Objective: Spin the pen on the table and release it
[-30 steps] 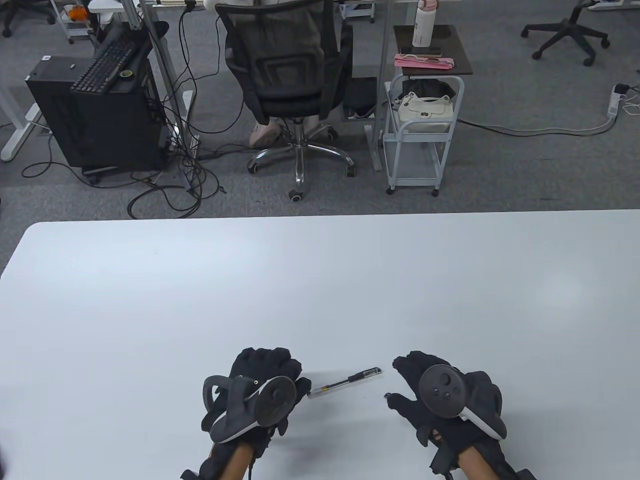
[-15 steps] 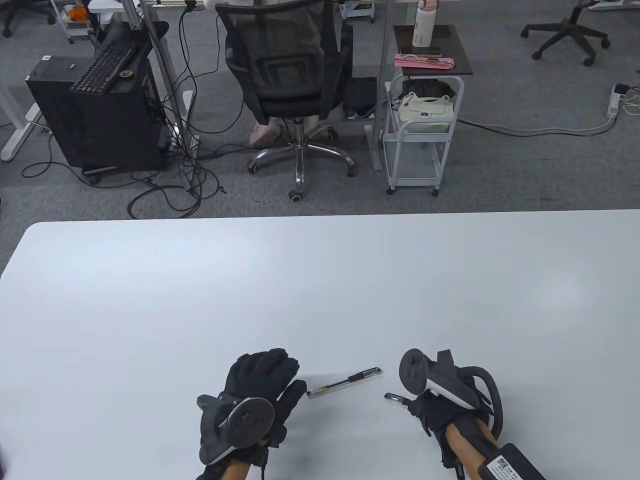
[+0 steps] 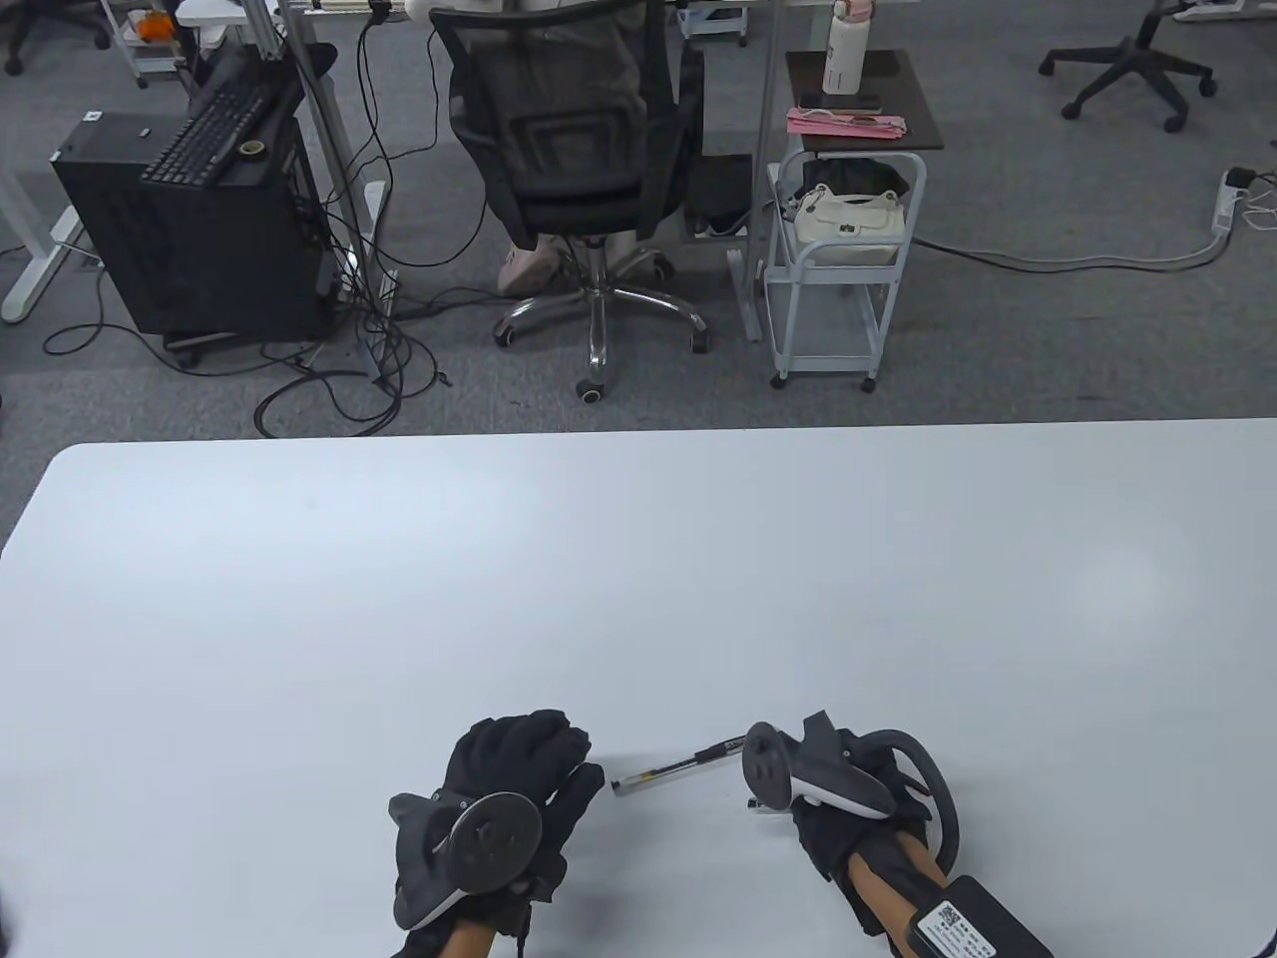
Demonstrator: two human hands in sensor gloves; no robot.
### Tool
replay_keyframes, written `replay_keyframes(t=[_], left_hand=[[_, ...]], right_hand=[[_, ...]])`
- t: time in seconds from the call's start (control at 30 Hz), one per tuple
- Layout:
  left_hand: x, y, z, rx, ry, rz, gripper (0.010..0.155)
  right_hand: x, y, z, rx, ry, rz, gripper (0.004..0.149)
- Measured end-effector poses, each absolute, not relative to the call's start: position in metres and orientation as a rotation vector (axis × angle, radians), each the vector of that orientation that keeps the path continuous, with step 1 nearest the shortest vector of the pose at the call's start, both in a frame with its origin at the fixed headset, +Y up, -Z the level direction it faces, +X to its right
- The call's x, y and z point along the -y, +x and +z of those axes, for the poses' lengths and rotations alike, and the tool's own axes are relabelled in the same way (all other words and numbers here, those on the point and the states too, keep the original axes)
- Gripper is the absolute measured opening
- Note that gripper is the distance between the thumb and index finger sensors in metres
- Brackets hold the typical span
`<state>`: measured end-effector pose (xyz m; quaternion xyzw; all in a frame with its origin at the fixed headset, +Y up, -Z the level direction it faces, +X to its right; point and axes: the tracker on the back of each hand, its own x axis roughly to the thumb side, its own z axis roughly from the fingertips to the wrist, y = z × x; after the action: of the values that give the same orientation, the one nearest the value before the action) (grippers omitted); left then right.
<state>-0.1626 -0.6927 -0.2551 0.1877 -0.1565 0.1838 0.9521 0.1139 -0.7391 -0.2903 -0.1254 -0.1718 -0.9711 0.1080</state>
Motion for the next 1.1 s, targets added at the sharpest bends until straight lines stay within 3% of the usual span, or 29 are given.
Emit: replay_keyframes(t=[0.17, 0.3, 0.47, 0.53, 0.7, 0.93, 0.97, 1.1], left_hand=[[0.692, -0.164, -0.255, 0.316, 0.384, 0.38, 0.05], [0.694, -0.16, -0.255, 0.327, 0.373, 0.368, 0.05], [0.694, -0.155, -0.254, 0.361, 0.361, 0.362, 0.05], [0.694, -0.154, -0.254, 0.369, 0.365, 0.366, 0.05], [0.694, -0.155, -0.254, 0.371, 0.364, 0.378, 0.05], [0.694, -0.157, -0.254, 0.37, 0.368, 0.389, 0.05], [0.694, -0.157, -0.254, 0.37, 0.366, 0.391, 0.05], [0.694, -0.157, -0.253, 0.371, 0.363, 0.396, 0.05]], right_hand=[[0.737, 0.107, -0.274, 0.409, -0.493, -2.754, 0.043], [0.752, 0.111, -0.274, 0.473, -0.484, -2.748, 0.042], [0.751, 0.112, -0.272, 0.442, -0.481, -2.746, 0.044], [0.744, 0.115, -0.271, 0.417, -0.459, -2.753, 0.052], [0.725, 0.13, -0.275, 0.351, -0.348, -2.878, 0.049], [0.74, 0.135, -0.278, 0.475, -0.269, -2.78, 0.065], [0.743, 0.136, -0.28, 0.485, -0.263, -2.793, 0.065], [0.74, 0.142, -0.283, 0.467, -0.162, -2.775, 0.041]])
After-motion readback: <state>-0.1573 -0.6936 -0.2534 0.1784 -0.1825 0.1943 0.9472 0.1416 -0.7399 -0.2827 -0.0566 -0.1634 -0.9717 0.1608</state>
